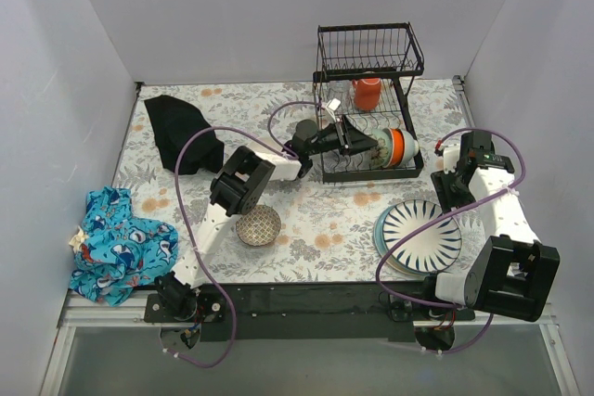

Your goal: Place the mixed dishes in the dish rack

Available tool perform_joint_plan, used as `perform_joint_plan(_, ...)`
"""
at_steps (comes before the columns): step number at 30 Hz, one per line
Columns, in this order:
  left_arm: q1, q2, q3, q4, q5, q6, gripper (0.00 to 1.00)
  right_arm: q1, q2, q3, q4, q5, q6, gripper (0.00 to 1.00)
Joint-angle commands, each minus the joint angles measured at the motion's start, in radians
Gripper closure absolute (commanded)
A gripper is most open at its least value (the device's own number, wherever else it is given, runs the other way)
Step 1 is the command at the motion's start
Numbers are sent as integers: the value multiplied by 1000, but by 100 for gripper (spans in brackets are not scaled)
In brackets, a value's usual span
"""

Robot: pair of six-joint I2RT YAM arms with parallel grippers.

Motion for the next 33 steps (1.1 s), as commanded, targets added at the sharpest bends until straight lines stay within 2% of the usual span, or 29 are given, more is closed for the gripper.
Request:
perform_joint_plan(1, -10, -84, -42, 19, -62, -71, 53, -3, -13, 25, -6, -1, -12, 37)
perform_joint_plan(5, -7, -206, -57, -144, -68, 56, 41, -3, -21, 23, -6, -31, 0, 37)
perform_joint_plan(8, 5, -283, -62, -440, -123, 168, 35, -5, -16, 52, -25, -54, 14, 37)
perform_joint_plan(10, 18, -357, -117, -496, -115, 209, 33, -5, -7, 92, -42, -62, 23, 37)
perform_joint_plan(11, 22, -383, -131, -536, -103, 228, 18, -3, 0, 106, -53, -67, 29, 37)
perform_joint_plan(14, 47, -481, -185, -617, -76, 340, 18, -3, 14, 141, -52, -100, 38, 37)
perform_joint_plan(18, 78, -630, -260, -849, -28, 604, 18, -5, 13, 138, -15, -151, 64, 37)
perform_joint_plan(19, 88, -706, -286, -890, -25, 741, 18, -5, 11, 131, -7, -165, 67, 37)
perform_joint_plan(21, 91, -803, -388, -1006, -26, 891, 18, -3, 7, 121, 13, -188, 71, 37)
perform_joint_plan(22, 93, -851, -430, -1056, -23, 1057, 18, -3, 7, 114, 19, -195, 69, 37)
perform_joint_plan(23, 94, -960, -473, -1086, -23, 1139, 18, -3, 4, 111, 25, -206, 69, 37)
perform_joint_plan(25, 94, -1071, -600, -1198, -17, 1311, 18, -5, -4, 102, 48, -218, 67, 37)
perform_joint_plan(26, 96, -1165, -637, -1237, -13, 1448, 18, -3, -6, 94, 54, -228, 69, 37)
perform_joint_plan(29, 108, -1282, -743, -1448, 38, 1664, 19, -5, -18, 83, 62, -254, 83, 37)
perform_joint_plan(33, 111, -1426, -800, -1733, 41, 1823, 19, -3, -32, 60, 59, -261, 86, 37)
